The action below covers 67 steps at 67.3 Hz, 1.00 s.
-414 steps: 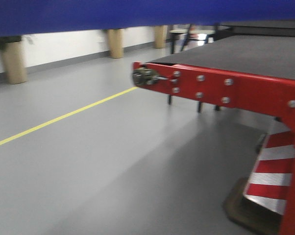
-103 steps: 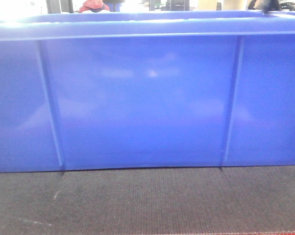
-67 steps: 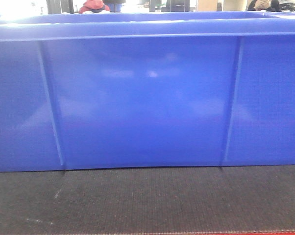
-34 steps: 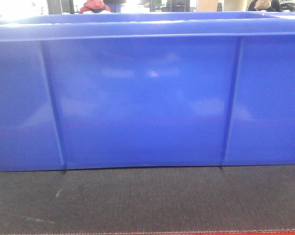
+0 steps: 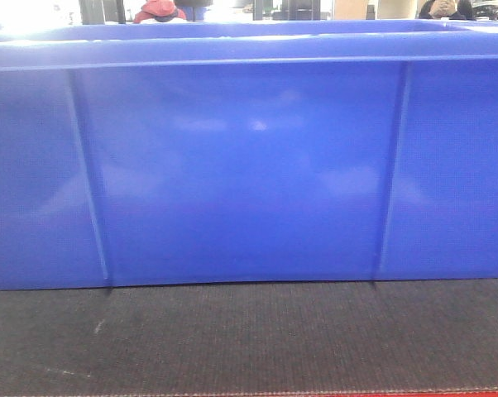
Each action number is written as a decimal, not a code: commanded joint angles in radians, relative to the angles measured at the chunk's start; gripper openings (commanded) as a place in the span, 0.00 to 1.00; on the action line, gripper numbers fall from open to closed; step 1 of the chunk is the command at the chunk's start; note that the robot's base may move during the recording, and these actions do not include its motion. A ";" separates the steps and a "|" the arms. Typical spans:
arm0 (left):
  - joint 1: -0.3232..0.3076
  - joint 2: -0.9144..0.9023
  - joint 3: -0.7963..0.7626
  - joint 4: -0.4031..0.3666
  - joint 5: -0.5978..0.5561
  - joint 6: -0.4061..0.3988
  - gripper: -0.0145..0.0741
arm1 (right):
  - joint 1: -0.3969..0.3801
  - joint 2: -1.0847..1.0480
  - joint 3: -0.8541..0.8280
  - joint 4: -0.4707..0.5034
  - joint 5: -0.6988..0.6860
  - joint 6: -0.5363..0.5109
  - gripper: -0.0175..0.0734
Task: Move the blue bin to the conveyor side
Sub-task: 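Open both grippers and release the bin rim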
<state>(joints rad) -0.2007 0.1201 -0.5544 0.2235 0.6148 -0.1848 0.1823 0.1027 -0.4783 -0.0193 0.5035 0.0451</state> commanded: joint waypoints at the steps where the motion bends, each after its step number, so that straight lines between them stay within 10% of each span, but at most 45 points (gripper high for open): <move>1: 0.000 -0.017 0.003 -0.002 -0.022 -0.008 0.16 | -0.003 -0.029 0.002 -0.014 -0.050 -0.010 0.10; 52: 0.001 -0.017 0.004 -0.043 -0.022 -0.008 0.16 | -0.003 -0.027 0.002 -0.014 -0.078 -0.010 0.10; 67: 0.133 -0.033 0.085 -0.115 -0.048 0.108 0.16 | -0.003 -0.027 0.002 -0.014 -0.078 -0.010 0.10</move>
<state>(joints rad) -0.1132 0.1027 -0.5143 0.1508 0.5939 -0.1175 0.1823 0.0793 -0.4763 -0.0193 0.4567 0.0432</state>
